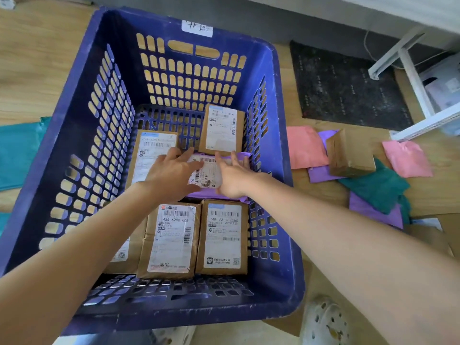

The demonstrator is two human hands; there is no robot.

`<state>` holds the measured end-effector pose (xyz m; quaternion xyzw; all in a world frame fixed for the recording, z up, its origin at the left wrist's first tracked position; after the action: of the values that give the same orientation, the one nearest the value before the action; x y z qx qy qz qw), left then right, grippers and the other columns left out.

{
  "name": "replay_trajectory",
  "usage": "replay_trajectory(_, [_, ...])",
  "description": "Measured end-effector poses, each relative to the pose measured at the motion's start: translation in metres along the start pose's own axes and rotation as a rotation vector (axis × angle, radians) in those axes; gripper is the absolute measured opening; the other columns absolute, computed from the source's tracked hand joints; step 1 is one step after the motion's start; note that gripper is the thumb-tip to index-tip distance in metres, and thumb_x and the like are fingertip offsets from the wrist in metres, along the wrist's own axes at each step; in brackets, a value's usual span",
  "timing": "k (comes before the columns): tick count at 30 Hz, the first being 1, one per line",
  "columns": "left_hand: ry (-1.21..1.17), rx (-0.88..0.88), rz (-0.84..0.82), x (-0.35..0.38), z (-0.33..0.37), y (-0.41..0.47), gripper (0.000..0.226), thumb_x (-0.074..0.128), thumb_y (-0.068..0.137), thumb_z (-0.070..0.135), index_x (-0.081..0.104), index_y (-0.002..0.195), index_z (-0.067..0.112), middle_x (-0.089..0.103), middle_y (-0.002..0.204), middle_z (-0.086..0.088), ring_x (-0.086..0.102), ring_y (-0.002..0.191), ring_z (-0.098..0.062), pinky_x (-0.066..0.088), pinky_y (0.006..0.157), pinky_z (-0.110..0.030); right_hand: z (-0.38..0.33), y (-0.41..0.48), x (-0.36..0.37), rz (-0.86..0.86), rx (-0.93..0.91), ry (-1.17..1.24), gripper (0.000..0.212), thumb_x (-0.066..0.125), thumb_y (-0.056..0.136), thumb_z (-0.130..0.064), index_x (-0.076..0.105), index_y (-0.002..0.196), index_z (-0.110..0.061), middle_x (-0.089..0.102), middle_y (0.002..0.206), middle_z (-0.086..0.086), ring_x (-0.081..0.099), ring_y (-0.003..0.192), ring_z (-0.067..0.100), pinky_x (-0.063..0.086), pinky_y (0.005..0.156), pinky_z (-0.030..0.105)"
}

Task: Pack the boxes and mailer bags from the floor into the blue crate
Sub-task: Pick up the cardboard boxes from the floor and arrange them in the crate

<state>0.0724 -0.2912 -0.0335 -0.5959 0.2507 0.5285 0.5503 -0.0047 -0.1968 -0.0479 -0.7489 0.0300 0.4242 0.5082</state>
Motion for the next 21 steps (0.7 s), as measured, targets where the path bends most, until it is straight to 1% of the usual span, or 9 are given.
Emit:
replay_trajectory(3, [-0.058, 0.007, -0.012, -0.006, 0.001, 0.004, 0.067, 0.057, 0.088, 0.047, 0.028, 0.146, 0.033, 0.006, 0.16, -0.002, 0.005, 0.146, -0.026, 0.013, 0.117, -0.046, -0.003, -0.008, -0.012, 0.052, -0.053, 0.071, 0.094, 0.053, 0.092, -0.003, -0.015, 0.149, -0.033, -0.026, 0.156, 0.005, -0.012, 0.145, 0.039, 0.017, 0.114, 0.057])
replay_trajectory(5, [-0.066, 0.016, 0.019, -0.022, 0.003, 0.008, 0.065, 0.058, 0.089, 0.042, 0.03, 0.146, 0.032, 0.013, 0.159, -0.005, 0.01, 0.146, -0.028, 0.016, 0.118, -0.049, -0.008, -0.015, -0.029, 0.112, -0.124, 0.188, 0.091, 0.055, 0.092, -0.007, -0.01, 0.151, -0.029, -0.017, 0.159, 0.005, 0.01, 0.146, 0.038, 0.028, 0.113, 0.048])
replay_trajectory(8, [-0.076, 0.027, 0.113, -0.066, 0.01, 0.015, 0.058, 0.058, 0.09, 0.03, 0.035, 0.143, 0.025, 0.025, 0.154, -0.011, 0.023, 0.141, -0.034, 0.028, 0.112, -0.054, -0.014, -0.038, -0.069, 0.257, -0.252, 0.39, 0.085, 0.059, 0.092, -0.019, 0.001, 0.153, -0.019, 0.009, 0.16, 0.007, 0.031, 0.14, 0.03, 0.036, 0.109, 0.038])
replay_trajectory(10, [-0.12, 0.033, 0.195, -0.102, 0.021, 0.018, 0.054, 0.059, 0.09, 0.022, 0.04, 0.14, 0.02, 0.037, 0.147, -0.013, 0.036, 0.134, -0.035, 0.035, 0.108, -0.052, -0.01, -0.061, -0.102, 0.382, -0.328, 0.518, 0.075, 0.058, 0.092, -0.018, 0.013, 0.152, -0.014, 0.029, 0.154, 0.008, 0.039, 0.135, 0.026, 0.037, 0.105, 0.033])
replay_trajectory(12, [-0.168, 0.044, 0.284, -0.135, 0.038, 0.015, 0.05, 0.059, 0.09, 0.018, 0.045, 0.137, 0.017, 0.044, 0.141, -0.012, 0.044, 0.127, -0.033, 0.039, 0.104, -0.045, 0.005, -0.085, -0.13, 0.506, -0.377, 0.643, 0.063, 0.056, 0.091, -0.012, 0.027, 0.148, -0.012, 0.044, 0.145, 0.008, 0.047, 0.127, 0.025, 0.04, 0.104, 0.036])
replay_trajectory(14, [-0.204, 0.068, 0.362, -0.16, 0.064, 0.008, 0.048, 0.058, 0.091, 0.016, 0.046, 0.137, 0.016, 0.048, 0.138, -0.011, 0.048, 0.121, -0.032, 0.04, 0.098, -0.042, 0.028, -0.104, -0.147, 0.595, -0.397, 0.767, 0.058, 0.054, 0.091, -0.005, 0.033, 0.144, -0.01, 0.05, 0.139, 0.009, 0.051, 0.122, 0.023, 0.044, 0.102, 0.038])
replay_trajectory(16, [-0.245, 0.126, 0.412, -0.175, 0.096, -0.002, 0.046, 0.056, 0.091, 0.014, 0.046, 0.136, 0.018, 0.052, 0.134, -0.011, 0.05, 0.118, -0.032, 0.04, 0.096, -0.04, 0.057, -0.122, -0.153, 0.648, -0.385, 0.814, 0.056, 0.05, 0.091, 0.0, 0.034, 0.144, -0.008, 0.046, 0.142, 0.008, 0.05, 0.122, 0.019, 0.045, 0.1, 0.032])
replay_trajectory(19, [-0.288, 0.235, 0.405, -0.179, 0.151, -0.018, 0.047, 0.054, 0.092, 0.014, 0.046, 0.137, 0.022, 0.052, 0.132, -0.01, 0.054, 0.112, -0.031, 0.041, 0.094, -0.037, 0.107, -0.15, -0.145, 0.731, -0.297, 0.786, 0.056, 0.048, 0.089, 0.002, 0.036, 0.143, -0.008, 0.044, 0.145, 0.008, 0.046, 0.128, 0.018, 0.034, 0.097, 0.015])
replay_trajectory(21, [-0.327, 0.287, 0.393, -0.176, 0.188, -0.03, 0.048, 0.053, 0.09, 0.008, 0.047, 0.136, 0.02, 0.052, 0.133, -0.01, 0.055, 0.112, -0.031, 0.04, 0.094, -0.033, 0.139, -0.163, -0.129, 0.752, -0.224, 0.813, 0.057, 0.05, 0.088, 0.001, 0.038, 0.143, -0.008, 0.047, 0.143, 0.01, 0.048, 0.126, 0.019, 0.032, 0.093, 0.012])
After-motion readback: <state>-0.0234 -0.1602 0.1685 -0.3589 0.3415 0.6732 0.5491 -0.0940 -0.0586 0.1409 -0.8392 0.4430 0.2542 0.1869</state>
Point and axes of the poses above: each hand's wrist, its own y-axis towards the middle knuckle, its own x-axis out of the palm, z = x × y, the point moved 8 cm from there along y, towards the middle knuckle
